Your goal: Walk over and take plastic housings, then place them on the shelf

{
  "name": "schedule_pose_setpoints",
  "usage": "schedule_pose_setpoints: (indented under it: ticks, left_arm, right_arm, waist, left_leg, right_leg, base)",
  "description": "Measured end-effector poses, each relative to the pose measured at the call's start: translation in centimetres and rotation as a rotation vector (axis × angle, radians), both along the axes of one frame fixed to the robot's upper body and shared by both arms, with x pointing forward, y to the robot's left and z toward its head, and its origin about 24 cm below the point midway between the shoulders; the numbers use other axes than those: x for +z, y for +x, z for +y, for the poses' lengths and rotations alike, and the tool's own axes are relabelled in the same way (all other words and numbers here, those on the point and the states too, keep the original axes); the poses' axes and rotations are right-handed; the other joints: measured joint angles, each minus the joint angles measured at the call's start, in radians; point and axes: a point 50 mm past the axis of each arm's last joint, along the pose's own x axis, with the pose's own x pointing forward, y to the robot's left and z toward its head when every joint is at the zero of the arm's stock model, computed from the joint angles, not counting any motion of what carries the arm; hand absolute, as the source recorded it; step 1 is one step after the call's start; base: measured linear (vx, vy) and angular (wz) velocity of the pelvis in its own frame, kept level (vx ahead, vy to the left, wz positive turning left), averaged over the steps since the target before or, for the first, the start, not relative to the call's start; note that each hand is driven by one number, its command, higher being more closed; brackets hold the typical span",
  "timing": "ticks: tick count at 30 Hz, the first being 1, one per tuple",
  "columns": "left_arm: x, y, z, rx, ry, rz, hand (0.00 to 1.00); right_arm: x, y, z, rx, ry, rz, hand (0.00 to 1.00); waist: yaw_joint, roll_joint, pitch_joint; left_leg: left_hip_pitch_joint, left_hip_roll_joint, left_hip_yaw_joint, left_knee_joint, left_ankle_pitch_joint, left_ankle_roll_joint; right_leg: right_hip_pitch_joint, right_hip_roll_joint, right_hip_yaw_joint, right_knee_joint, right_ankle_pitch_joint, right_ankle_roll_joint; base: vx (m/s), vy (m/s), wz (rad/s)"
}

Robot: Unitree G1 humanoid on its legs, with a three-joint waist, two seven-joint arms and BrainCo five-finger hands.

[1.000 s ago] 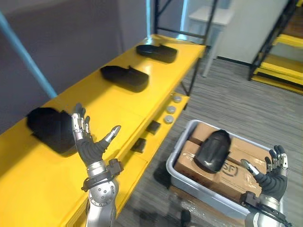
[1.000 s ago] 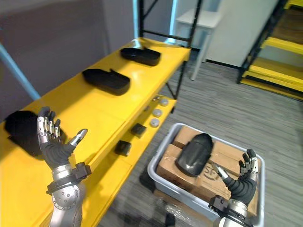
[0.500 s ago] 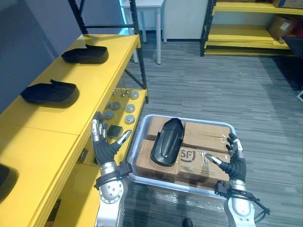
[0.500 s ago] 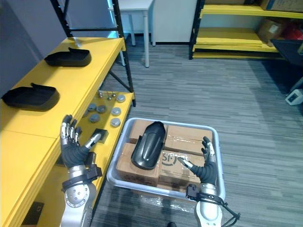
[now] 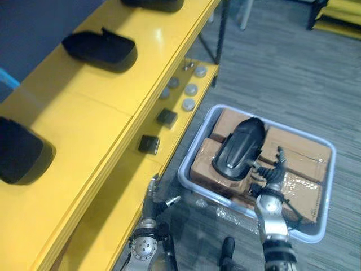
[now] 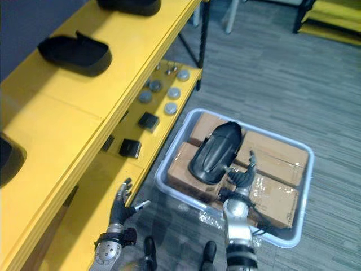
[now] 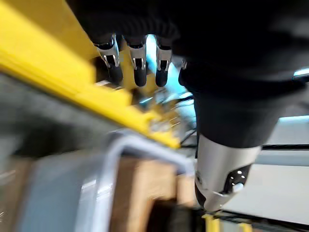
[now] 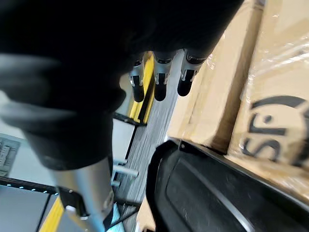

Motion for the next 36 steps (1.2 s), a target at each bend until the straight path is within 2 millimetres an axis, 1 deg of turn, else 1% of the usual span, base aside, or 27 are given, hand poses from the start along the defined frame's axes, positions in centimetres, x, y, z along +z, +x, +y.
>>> schedule_pose_setpoints:
  ticks: [2,3,4,5,9,13,18,19,20,22,24,26,30,31,33,36]
  left_arm:
    - [-0.6,0.2,-0.4,-0.053,0.016,0.027,0.0]
    - [-0.9,0.3,-0.7,-0.08,0.03,0.041,0.0]
    - [-1.1,0.3,-0.8,-0.09,0.036,0.048,0.0]
    - [-1.5,0.4,-0.9,-0.101,0.048,0.068,0.0]
    - [-2.7,0.3,-0.7,-0.106,0.064,0.119,0.0]
    - [-3.1,0.5,-0.4,-0.082,0.013,0.149,0.0]
    - [-3.4,0.8,0.0,-0.045,0.006,0.171,0.0]
    - [-3.6,0.9,0.1,-0.03,0.009,0.18,0.0]
    - [-3.7,1.0,0.0,-0.013,0.004,0.19,0.0]
    - [-3.7,1.1,0.3,0.013,0.002,0.193,0.0]
    - [-4.0,1.2,0.4,0.029,0.005,0.208,0.0]
    - [-4.5,1.1,0.4,0.035,0.011,0.234,0.0]
    - [-4.7,1.0,0.4,0.038,0.015,0.246,0.0]
    - [-4.7,1.1,0.4,0.038,0.015,0.245,0.0]
    - [-4.5,1.3,0.2,0.033,0.012,0.237,0.0]
    - [-4.1,1.6,-0.3,0.021,-0.011,0.224,0.0]
  right_arm:
    - [1.7,0.6,-0.6,-0.043,-0.031,-0.041,0.0]
    - [2.4,0.9,-1.1,-0.071,-0.034,-0.056,0.0]
    - [2.7,1.0,-1.4,-0.081,-0.04,-0.06,0.0]
    - [3.3,1.5,-2.1,-0.109,-0.06,-0.054,0.0]
    - [4.5,3.0,-3.0,-0.126,-0.082,-0.029,0.0]
    - [4.2,4.0,-3.8,-0.125,-0.06,0.033,0.0]
    - [2.9,5.2,-4.0,-0.11,0.006,0.145,0.0]
    - [2.6,5.5,-3.9,-0.101,0.028,0.176,0.0]
    - [2.2,5.8,-3.8,-0.092,0.057,0.208,1.0]
    - [2.3,6.2,-3.7,-0.089,0.082,0.223,1.0]
    - [3.2,6.5,-4.6,-0.11,0.089,0.219,1.0]
    - [3.8,6.6,-6.1,-0.125,0.125,0.237,1.0]
    - [4.1,6.5,-7.9,-0.112,0.173,0.276,1.0]
    - [4.1,6.4,-8.1,-0.107,0.181,0.286,1.0]
    - [3.7,6.2,-8.7,-0.096,0.227,0.322,1.0]
    - [4.0,5.9,-9.7,-0.095,0.224,0.329,1.0]
  waist:
    - [0.002,-0.01,0.007]
    - [0.012,-0.016,0.012]
    - [0.015,-0.017,0.013]
    - [0.025,-0.021,0.018]
    - [0.032,-0.024,0.041]
    - [0.035,-0.023,0.051]
    - [0.039,-0.022,0.063]
    - [0.047,-0.022,0.069]
    - [0.049,-0.022,0.069]
    - [0.052,-0.022,0.069]
    - [0.055,-0.022,0.07]
    - [0.056,-0.021,0.07]
    - [0.057,-0.018,0.072]
    - [0.058,-0.017,0.072]
    - [0.064,-0.01,0.076]
    - [0.076,-0.003,0.08]
  left_leg:
    - [-0.038,-0.008,-0.011,0.005,0.003,0.004]
    - [-0.051,-0.01,-0.01,0.008,0.003,0.005]
    - [-0.06,-0.01,-0.011,0.012,0.003,0.005]
    - [-0.078,-0.01,-0.012,0.024,0.003,0.005]
    - [-0.116,-0.008,-0.014,0.043,0.002,0.006]
    - [-0.164,-0.003,-0.024,0.074,-0.001,0.01]
    - [-0.21,0.009,-0.039,0.111,-0.009,0.015]
    - [-0.212,0.011,-0.038,0.114,-0.009,0.015]
    - [-0.218,0.012,-0.04,0.117,-0.009,0.015]
    - [-0.241,0.015,-0.044,0.129,-0.009,0.015]
    - [-0.258,0.018,-0.047,0.137,-0.008,0.016]
    - [-0.26,0.017,-0.048,0.139,-0.008,0.016]
    - [-0.269,0.016,-0.062,0.14,-0.007,0.018]
    - [-0.271,0.016,-0.064,0.14,-0.006,0.018]
    - [-0.277,0.015,-0.071,0.139,-0.004,0.018]
    - [-0.277,0.012,-0.072,0.14,-0.002,0.02]
  right_leg:
    - [-0.03,-0.006,-0.003,0.0,0.008,0.002]
    - [-0.042,-0.008,-0.001,0.0,0.014,0.004]
    - [-0.048,-0.009,-0.001,0.0,0.017,0.004]
    - [-0.061,-0.01,-0.001,0.0,0.021,0.004]
    - [-0.088,-0.009,0.0,0.001,0.028,0.001]
    - [-0.12,-0.004,0.001,0.005,0.035,-0.002]
    - [-0.153,0.004,0.001,0.014,0.043,-0.006]
    - [-0.154,0.006,0.003,0.014,0.046,-0.009]
    - [-0.159,0.008,0.003,0.014,0.047,-0.011]
    - [-0.176,0.013,0.002,0.014,0.05,-0.015]
    - [-0.186,0.016,0.001,0.015,0.054,-0.015]
    - [-0.187,0.016,0.001,0.014,0.055,-0.014]
    - [-0.188,0.019,-0.009,0.011,0.055,-0.014]
    - [-0.188,0.02,-0.012,0.01,0.055,-0.014]
    - [-0.188,0.02,-0.021,0.008,0.055,-0.014]
    - [-0.185,0.019,-0.024,0.007,0.055,-0.014]
  base:
    - [0.0,0.046,0.13]
    - [0.01,0.058,0.07]
    - [0.01,0.05,0.01]
    - [0.01,0.035,0.03]
    - [0.0,0.006,0.01]
    - [-0.02,0.008,0.0]
    - [-0.04,0.021,-0.01]
    - [-0.03,0.015,-0.04]
    - [-0.03,0.019,-0.04]
    - [-0.02,0.006,-0.01]
    - [0.0,0.0,0.0]
    - [0.0,0.0,0.0]
    - [0.0,0.0,0.04]
    - [0.01,0.0,0.14]
    - [0.02,0.005,0.09]
    - [0.02,0.013,0.03]
